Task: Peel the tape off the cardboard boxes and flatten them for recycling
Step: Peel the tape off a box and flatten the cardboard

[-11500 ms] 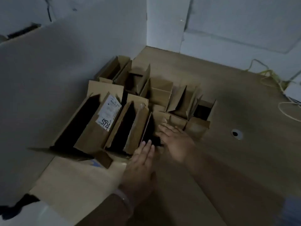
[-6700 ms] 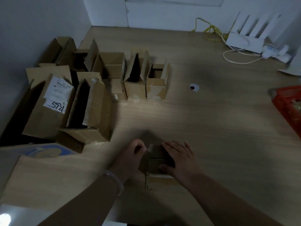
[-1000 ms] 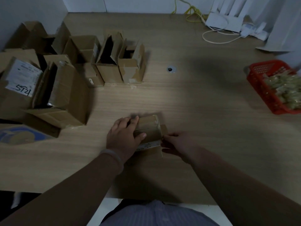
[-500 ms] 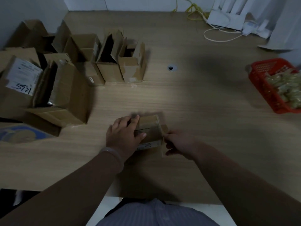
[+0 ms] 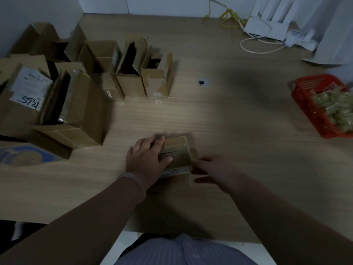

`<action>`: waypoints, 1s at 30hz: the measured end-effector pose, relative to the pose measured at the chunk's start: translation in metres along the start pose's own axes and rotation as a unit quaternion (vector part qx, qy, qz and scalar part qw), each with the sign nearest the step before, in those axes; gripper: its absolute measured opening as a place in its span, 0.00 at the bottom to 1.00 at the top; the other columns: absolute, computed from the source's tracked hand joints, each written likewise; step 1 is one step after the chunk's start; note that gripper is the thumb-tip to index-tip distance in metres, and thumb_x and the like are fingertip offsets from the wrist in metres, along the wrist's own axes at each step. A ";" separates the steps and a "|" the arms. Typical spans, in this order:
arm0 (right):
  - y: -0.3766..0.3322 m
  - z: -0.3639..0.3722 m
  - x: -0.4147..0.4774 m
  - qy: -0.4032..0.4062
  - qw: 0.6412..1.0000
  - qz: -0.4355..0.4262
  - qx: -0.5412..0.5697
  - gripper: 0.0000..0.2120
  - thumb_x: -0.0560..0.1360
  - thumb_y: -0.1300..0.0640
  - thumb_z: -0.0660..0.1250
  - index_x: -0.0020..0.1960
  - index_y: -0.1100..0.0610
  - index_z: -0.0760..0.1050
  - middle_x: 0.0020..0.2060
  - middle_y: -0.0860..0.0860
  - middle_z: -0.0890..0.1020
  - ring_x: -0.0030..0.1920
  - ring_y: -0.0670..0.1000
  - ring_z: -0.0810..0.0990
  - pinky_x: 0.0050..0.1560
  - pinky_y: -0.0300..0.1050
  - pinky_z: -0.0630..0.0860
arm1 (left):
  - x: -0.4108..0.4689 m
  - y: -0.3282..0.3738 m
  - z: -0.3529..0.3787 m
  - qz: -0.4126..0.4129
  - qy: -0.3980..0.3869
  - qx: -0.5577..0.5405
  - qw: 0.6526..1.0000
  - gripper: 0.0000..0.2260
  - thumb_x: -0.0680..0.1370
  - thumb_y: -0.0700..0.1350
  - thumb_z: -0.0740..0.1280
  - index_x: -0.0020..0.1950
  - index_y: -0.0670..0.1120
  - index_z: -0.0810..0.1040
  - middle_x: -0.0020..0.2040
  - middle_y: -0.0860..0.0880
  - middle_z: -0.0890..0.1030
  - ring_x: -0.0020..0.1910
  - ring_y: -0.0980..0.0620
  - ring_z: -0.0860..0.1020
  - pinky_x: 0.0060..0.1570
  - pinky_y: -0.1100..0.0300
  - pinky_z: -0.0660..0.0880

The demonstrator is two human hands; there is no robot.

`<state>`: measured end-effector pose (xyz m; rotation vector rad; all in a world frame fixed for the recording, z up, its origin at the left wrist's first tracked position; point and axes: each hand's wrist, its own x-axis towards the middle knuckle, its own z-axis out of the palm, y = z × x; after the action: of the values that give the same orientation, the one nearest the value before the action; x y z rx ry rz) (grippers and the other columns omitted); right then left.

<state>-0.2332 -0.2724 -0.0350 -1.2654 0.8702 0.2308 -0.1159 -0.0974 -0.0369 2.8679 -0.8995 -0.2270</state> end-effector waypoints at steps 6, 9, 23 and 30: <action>0.001 0.008 0.005 0.048 0.987 -0.068 -0.134 0.10 0.77 0.57 0.67 0.38 0.56 0.78 0.35 0.53 0.82 0.40 0.52 0.83 0.44 0.52 0.82 | -0.001 0.001 -0.002 0.002 -0.004 -0.006 1.000 0.31 0.75 0.66 0.58 0.76 0.58 0.57 0.73 0.52 0.63 0.72 0.48 0.59 0.69 0.47 0.61; 0.001 0.007 0.007 0.031 0.990 -0.061 -0.122 0.10 0.77 0.57 0.67 0.38 0.56 0.79 0.34 0.52 0.82 0.38 0.49 0.83 0.40 0.47 0.82 | -0.001 0.000 -0.003 0.002 -0.006 -0.006 1.000 0.31 0.75 0.66 0.58 0.76 0.59 0.56 0.73 0.52 0.63 0.72 0.48 0.59 0.69 0.47 0.61; -0.025 0.007 0.027 0.097 0.959 -0.165 -0.209 0.11 0.76 0.57 0.66 0.35 0.53 0.79 0.36 0.52 0.84 0.41 0.52 0.84 0.49 0.57 0.81 | 0.000 -0.003 -0.003 0.030 -0.007 -0.003 1.000 0.31 0.76 0.65 0.57 0.77 0.58 0.54 0.74 0.53 0.62 0.72 0.49 0.58 0.70 0.49 0.60; -0.016 0.006 0.026 0.083 0.979 -0.172 -0.075 0.14 0.78 0.62 0.64 0.35 0.54 0.80 0.33 0.50 0.82 0.36 0.50 0.83 0.41 0.48 0.82 | 0.001 -0.007 -0.003 0.042 -0.009 -0.004 0.999 0.32 0.75 0.66 0.58 0.76 0.59 0.55 0.74 0.54 0.62 0.72 0.50 0.59 0.69 0.50 0.61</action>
<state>-0.2035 -0.2804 -0.0404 -1.5708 0.7687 -0.0875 -0.1105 -0.0915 -0.0350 2.8183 -1.0172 -0.2458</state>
